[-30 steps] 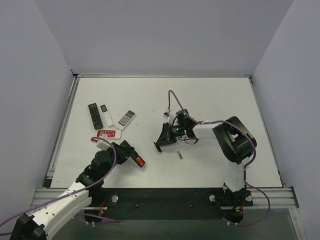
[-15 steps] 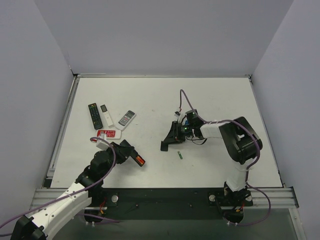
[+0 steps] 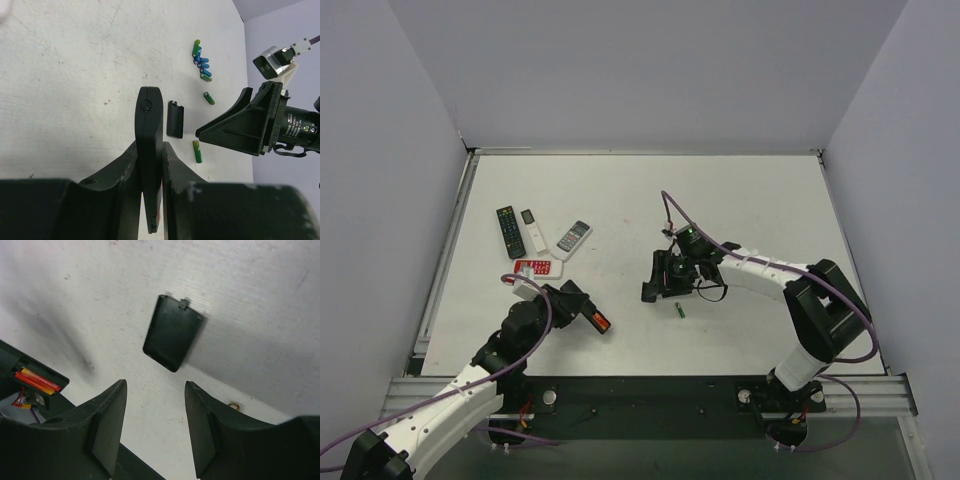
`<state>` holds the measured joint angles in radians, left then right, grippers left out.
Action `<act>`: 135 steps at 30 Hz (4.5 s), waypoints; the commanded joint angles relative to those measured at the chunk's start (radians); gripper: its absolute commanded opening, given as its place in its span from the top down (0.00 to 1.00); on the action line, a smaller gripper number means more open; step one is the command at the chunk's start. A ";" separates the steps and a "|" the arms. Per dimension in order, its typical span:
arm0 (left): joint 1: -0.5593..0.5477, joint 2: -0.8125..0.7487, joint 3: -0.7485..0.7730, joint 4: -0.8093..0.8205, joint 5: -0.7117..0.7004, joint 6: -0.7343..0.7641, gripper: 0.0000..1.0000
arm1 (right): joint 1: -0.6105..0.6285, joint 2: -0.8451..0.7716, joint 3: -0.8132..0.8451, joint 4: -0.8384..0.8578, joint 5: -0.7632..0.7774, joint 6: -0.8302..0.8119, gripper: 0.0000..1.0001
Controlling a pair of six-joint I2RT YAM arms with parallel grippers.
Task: Load the batteries into the remote control
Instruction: Adjust the battery cover at the center of the board.
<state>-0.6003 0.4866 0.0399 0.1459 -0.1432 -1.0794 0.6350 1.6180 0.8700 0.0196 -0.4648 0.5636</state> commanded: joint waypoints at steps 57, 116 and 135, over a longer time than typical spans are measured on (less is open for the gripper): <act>0.005 -0.151 -0.026 -0.066 0.031 -0.020 1.00 | 0.157 0.391 0.299 -0.349 0.351 0.018 0.63; 0.005 -0.358 0.054 -0.396 -0.035 -0.028 1.00 | 0.468 0.608 0.506 -0.590 1.528 -0.419 0.86; 0.005 -0.375 0.048 -0.385 -0.026 -0.030 1.00 | 0.388 0.266 0.492 -0.589 1.047 -0.476 0.58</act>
<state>-0.5995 0.1188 0.0486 -0.2829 -0.1768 -1.1061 1.0882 2.0193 1.3525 -0.5400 0.7643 0.1219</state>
